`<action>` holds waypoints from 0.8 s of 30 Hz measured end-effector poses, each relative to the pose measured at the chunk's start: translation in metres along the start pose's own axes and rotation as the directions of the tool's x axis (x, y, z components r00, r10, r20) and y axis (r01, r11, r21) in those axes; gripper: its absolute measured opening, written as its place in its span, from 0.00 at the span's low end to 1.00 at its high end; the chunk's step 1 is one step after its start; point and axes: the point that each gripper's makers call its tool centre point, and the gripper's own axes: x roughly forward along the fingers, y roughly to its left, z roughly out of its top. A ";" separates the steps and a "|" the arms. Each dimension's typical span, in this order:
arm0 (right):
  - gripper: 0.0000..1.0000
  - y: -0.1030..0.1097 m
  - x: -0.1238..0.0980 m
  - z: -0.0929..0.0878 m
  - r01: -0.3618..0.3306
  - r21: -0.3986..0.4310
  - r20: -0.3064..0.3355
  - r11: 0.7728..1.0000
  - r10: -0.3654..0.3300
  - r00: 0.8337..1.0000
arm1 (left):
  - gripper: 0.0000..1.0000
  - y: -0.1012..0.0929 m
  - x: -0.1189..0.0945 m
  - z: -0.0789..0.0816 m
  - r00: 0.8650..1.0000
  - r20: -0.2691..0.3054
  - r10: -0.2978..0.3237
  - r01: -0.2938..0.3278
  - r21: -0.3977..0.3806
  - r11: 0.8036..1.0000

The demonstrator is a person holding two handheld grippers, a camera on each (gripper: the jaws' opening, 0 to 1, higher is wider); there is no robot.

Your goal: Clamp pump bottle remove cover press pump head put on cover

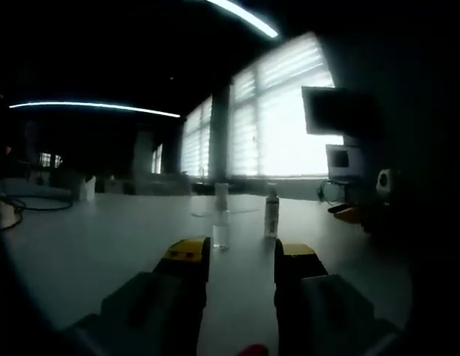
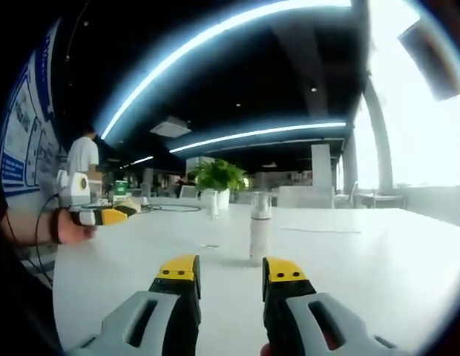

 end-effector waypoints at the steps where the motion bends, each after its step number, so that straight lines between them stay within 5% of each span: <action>1: 0.27 0.000 0.000 0.001 0.001 0.001 0.003 1.000 -0.001 1.000 | 0.25 0.000 -0.001 0.001 1.000 0.006 -0.004 0.004 -0.013 1.000; 24: 0.22 -0.005 -0.001 0.003 0.032 -0.008 0.013 0.999 -0.032 0.999 | 0.28 0.003 0.002 -0.009 0.999 -0.041 0.013 -0.012 0.026 1.000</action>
